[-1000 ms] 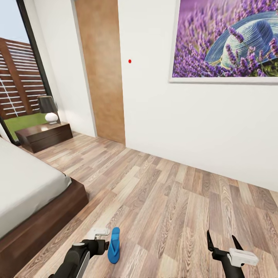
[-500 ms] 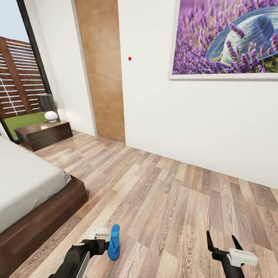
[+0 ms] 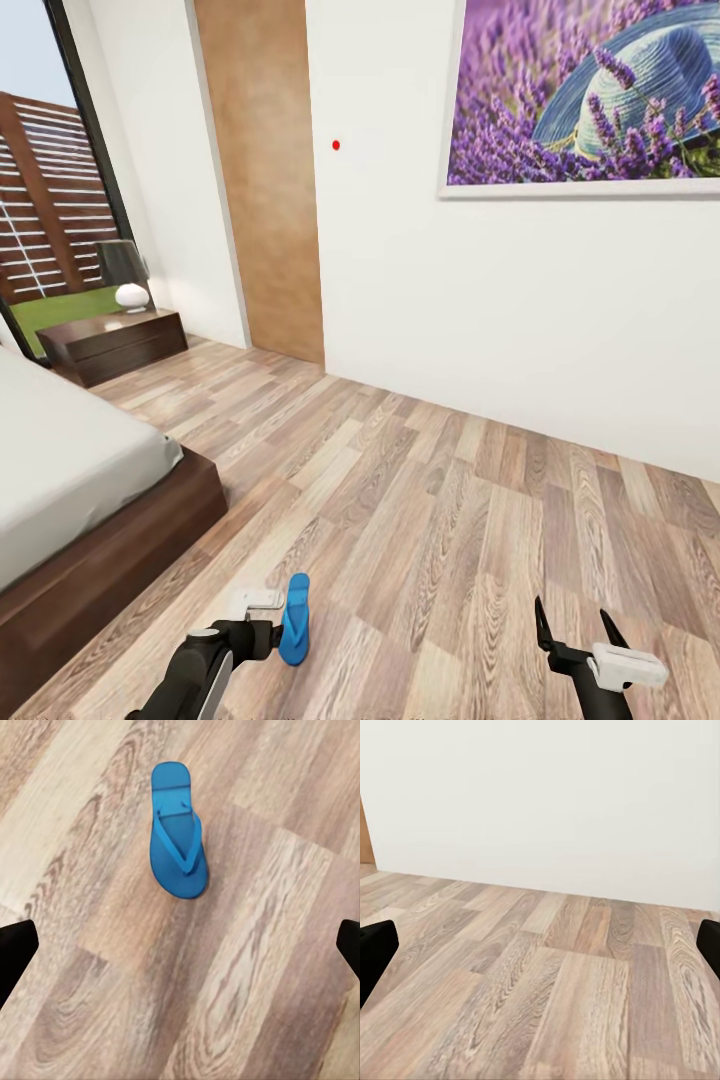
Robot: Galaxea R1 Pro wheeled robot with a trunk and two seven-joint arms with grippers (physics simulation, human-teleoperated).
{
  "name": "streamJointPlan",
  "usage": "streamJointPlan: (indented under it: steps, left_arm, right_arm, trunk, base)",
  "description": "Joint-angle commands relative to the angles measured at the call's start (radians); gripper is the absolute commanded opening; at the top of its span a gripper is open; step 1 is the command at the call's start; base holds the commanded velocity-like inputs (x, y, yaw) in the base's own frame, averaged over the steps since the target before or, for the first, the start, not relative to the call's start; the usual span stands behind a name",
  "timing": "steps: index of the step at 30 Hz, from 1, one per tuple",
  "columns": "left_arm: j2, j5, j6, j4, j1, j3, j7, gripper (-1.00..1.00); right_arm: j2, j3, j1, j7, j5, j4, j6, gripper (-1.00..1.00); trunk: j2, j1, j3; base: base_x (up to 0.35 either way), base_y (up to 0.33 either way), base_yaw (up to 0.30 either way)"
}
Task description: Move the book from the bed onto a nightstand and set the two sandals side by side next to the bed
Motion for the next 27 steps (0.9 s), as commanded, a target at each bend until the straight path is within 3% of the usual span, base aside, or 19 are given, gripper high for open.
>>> streamJointPlan:
  steps: [1,21,27]
  left_arm:
    - [0.0,-0.001,0.005,-0.001,0.0,0.0,0.0,1.0]
    - [0.0,-0.001,0.005,-0.001,0.0,0.0,0.0,1.0]
    - [0.0,-0.001,0.005,-0.001,0.0,0.0,0.0,1.0]
  right_arm:
    - [0.0,0.002,0.0,-0.003,-0.002,0.0,-0.002,1.0]
    - [0.0,0.002,0.0,-0.003,-0.002,0.0,-0.002,1.0]
    - [-0.003,0.001,0.0,-0.003,-0.003,0.0,-0.002,1.0]
  trunk:
    - [-0.008,0.004,-0.004]
    - [-0.148,0.08,-0.067]
    - [-0.149,0.083,-0.09]
  base:
    - [0.0,0.0,0.0]
    - [0.0,0.0,0.0]
    - [0.0,0.0,0.0]
